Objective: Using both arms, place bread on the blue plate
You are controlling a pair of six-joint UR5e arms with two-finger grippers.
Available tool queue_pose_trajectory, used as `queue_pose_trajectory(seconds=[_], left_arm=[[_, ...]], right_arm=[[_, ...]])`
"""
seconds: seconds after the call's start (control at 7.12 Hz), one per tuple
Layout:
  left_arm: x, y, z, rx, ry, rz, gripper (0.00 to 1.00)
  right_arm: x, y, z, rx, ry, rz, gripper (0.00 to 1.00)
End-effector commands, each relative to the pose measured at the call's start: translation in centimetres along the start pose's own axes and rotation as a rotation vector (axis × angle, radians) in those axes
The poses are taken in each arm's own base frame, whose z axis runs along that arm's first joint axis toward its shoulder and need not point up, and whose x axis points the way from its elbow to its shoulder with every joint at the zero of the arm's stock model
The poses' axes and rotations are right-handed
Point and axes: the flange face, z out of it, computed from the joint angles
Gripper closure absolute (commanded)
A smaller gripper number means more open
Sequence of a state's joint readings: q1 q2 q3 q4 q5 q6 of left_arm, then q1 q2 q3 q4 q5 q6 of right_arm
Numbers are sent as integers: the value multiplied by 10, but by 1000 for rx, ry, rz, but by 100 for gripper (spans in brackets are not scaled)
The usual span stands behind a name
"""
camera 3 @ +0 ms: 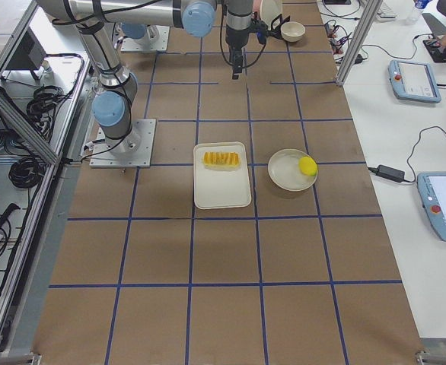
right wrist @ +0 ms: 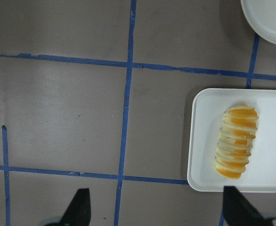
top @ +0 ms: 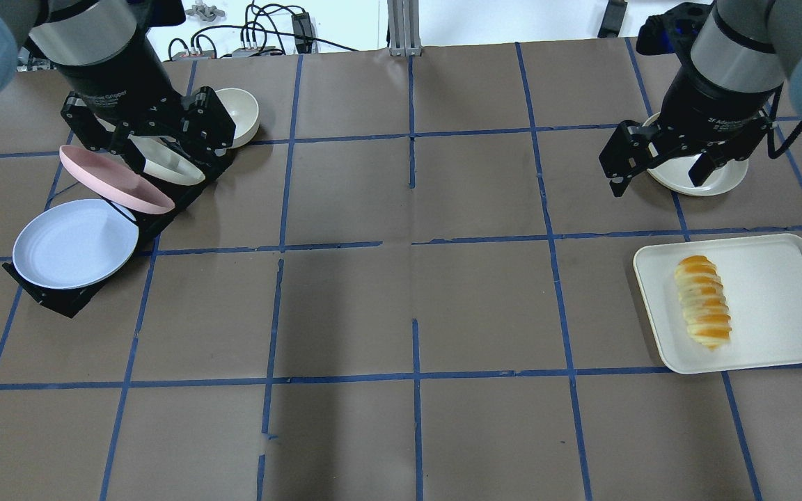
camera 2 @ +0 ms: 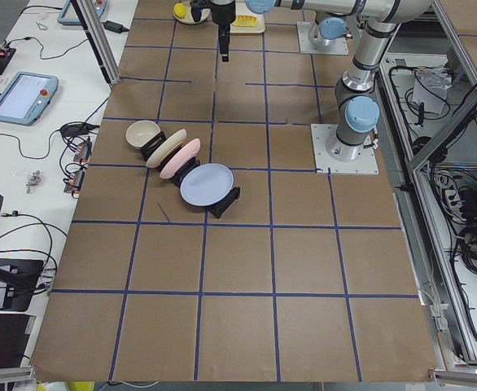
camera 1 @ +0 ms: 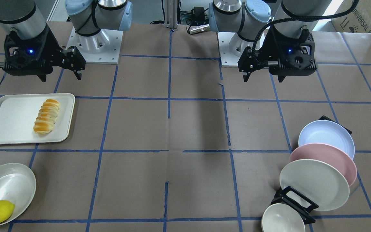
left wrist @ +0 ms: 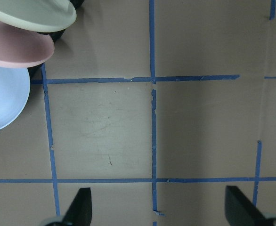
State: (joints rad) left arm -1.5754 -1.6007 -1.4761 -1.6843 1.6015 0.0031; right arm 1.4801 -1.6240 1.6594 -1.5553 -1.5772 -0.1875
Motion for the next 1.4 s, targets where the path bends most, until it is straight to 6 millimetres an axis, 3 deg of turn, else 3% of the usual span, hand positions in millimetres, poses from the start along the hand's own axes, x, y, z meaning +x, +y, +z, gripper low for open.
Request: queue_pose_trajectory(seconds=[0.0, 0.14, 0.28, 0.42, 0.56, 0.84, 0.98, 1.12, 1.26], left_arm=[[0, -1, 2, -3, 0, 0, 0], [-3, 0, 11, -16, -6, 5, 0], [-17, -4, 12, -18, -2, 2, 0], [-58, -10, 14, -30, 4, -5, 0], [-112, -13, 21, -57, 18, 45, 0], [-207, -6, 27, -74, 47, 75, 0], [-249, 1, 31, -76, 62, 107, 0], [-282, 10, 33, -74, 70, 112, 0], [-302, 12, 38, -77, 81, 139, 0]], right_arm=[[1, 2, 16, -7, -5, -9, 4], [3, 0, 20, -7, -4, -21, 4], [37, -4, 32, -2, 5, -29, 7], [91, 3, 70, -11, -15, -20, 8], [138, 22, 120, -3, -19, 9, 8], [168, 53, 188, 32, -5, 11, 8], [176, 62, 204, 38, -1, 34, 8], [183, 67, 225, 30, -10, 55, 10], [188, 72, 244, 11, -24, 73, 12]])
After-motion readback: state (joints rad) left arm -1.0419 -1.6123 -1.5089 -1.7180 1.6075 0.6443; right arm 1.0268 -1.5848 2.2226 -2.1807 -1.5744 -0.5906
